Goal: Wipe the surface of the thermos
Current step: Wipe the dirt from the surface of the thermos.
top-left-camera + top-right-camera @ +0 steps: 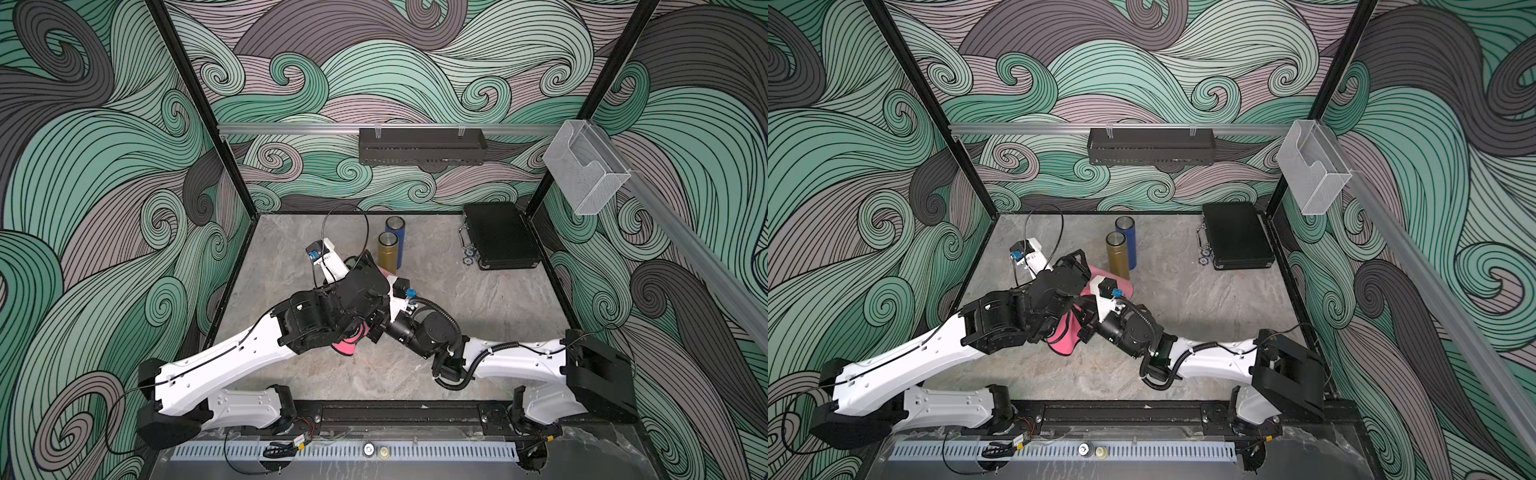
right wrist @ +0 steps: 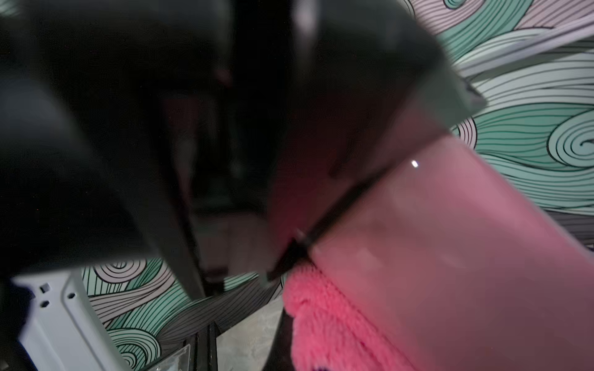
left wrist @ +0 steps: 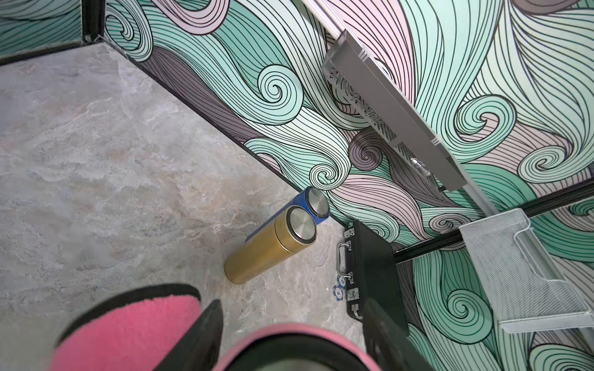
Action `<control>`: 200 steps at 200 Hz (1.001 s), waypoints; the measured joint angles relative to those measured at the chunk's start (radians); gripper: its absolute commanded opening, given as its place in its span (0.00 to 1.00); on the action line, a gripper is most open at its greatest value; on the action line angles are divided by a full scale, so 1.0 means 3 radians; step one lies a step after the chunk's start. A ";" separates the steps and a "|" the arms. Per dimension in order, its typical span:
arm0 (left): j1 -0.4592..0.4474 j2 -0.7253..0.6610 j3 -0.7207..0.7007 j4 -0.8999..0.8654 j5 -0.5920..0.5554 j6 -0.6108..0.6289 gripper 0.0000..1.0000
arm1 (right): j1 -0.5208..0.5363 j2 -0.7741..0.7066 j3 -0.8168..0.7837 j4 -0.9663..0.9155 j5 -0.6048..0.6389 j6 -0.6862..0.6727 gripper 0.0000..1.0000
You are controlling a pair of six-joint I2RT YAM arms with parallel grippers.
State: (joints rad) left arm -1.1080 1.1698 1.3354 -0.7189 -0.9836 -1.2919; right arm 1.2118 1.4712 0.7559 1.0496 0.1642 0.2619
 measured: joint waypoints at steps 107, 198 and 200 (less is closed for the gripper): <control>0.0000 0.0019 0.0050 -0.0420 -0.0051 -0.0451 0.00 | -0.0017 0.0631 -0.0357 0.0767 0.0435 -0.0088 0.00; 0.0000 -0.0072 0.0006 -0.0314 -0.0100 -0.0537 0.00 | 0.0045 0.0491 0.0195 0.0346 0.0135 -0.0085 0.00; 0.0000 -0.0072 0.0004 -0.0314 -0.0099 -0.0537 0.00 | 0.0042 0.0502 0.0183 0.0375 0.0140 -0.0083 0.00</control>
State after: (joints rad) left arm -1.1080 1.1481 1.3365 -0.8131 -1.0134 -1.4528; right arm 1.2243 1.6218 0.8108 1.1622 0.2062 0.2371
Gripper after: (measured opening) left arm 0.651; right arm 0.060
